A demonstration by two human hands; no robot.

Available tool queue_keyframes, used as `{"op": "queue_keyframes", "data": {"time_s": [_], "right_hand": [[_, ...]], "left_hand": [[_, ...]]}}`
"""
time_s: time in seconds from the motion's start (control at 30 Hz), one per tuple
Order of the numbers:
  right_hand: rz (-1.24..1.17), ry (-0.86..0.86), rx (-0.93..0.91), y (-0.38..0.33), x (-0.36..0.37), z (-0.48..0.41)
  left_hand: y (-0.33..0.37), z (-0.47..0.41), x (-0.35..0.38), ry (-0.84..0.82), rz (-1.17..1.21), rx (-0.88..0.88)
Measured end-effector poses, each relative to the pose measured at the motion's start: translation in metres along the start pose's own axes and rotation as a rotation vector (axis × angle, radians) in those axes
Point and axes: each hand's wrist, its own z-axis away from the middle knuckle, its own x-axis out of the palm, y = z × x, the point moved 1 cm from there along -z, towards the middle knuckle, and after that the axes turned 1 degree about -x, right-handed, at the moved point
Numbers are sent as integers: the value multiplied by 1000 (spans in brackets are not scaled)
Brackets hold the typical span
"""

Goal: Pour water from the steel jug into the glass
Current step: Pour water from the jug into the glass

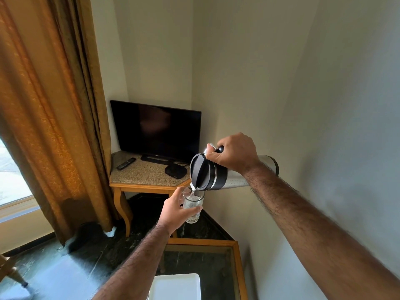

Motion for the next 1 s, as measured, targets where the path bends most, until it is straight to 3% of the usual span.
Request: {"op": "queue_keyframes", "data": {"time_s": [1.0], "right_hand": [[9, 15, 39, 9, 12, 1]], "left_hand": [[-7, -3, 0, -4, -24, -8]]}}
